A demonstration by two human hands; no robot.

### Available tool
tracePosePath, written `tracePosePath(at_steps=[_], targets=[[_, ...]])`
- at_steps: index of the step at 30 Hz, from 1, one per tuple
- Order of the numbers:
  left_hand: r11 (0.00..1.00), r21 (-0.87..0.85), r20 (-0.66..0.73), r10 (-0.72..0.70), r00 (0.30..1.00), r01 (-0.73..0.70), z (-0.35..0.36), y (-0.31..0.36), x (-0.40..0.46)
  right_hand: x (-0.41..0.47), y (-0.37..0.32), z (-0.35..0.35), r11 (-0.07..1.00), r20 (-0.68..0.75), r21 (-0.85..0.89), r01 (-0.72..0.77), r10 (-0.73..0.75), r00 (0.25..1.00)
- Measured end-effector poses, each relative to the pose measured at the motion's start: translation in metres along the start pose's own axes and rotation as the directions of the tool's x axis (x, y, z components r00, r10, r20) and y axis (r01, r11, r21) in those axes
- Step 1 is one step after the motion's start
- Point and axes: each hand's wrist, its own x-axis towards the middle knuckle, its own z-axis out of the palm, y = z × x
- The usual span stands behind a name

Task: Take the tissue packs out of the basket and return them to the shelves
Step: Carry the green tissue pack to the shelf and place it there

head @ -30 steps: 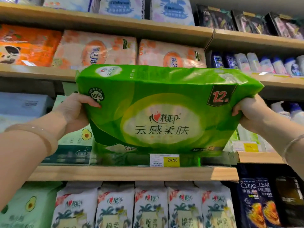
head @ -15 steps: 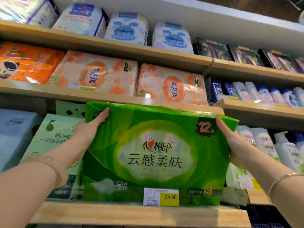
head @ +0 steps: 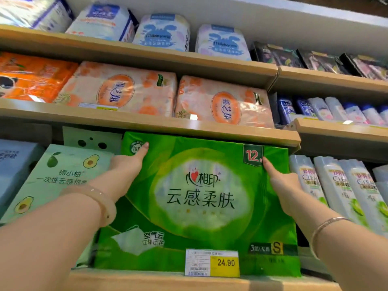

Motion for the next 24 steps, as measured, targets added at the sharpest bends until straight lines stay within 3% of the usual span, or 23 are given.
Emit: tracePosePath(at_steps=[3,5,11,18,24], targets=[[0.966,0.257,-0.147,0.049,0.988,-0.009,0.021,-0.019,0.001,0.008,0.025,0.017,0.984,-0.092,-0.176,0.005,-0.021,0.996],[0.928,0.371,-0.165,0.088,0.982,-0.021,0.029,-0.031,0.003,0.009,0.037,0.025,0.964,-0.120,-0.264,0.015,-0.049,0.992],[0.904,0.424,-0.142,0.132,0.981,-0.060,0.031,-0.030,0.005,0.014,0.034,0.031,0.952,-0.168,-0.305,0.018,-0.073,0.983],[0.872,0.471,-0.006,0.155,0.988,-0.134,0.018,-0.042,0.003,0.016,0.037,0.025,0.945,-0.081,-0.321,0.057,-0.087,0.993],[0.824,0.566,0.015,0.021,1.000,-0.026,0.013,-0.053,-0.020,-0.002,0.039,0.019,0.935,0.016,-0.354,0.013,-0.008,1.000]])
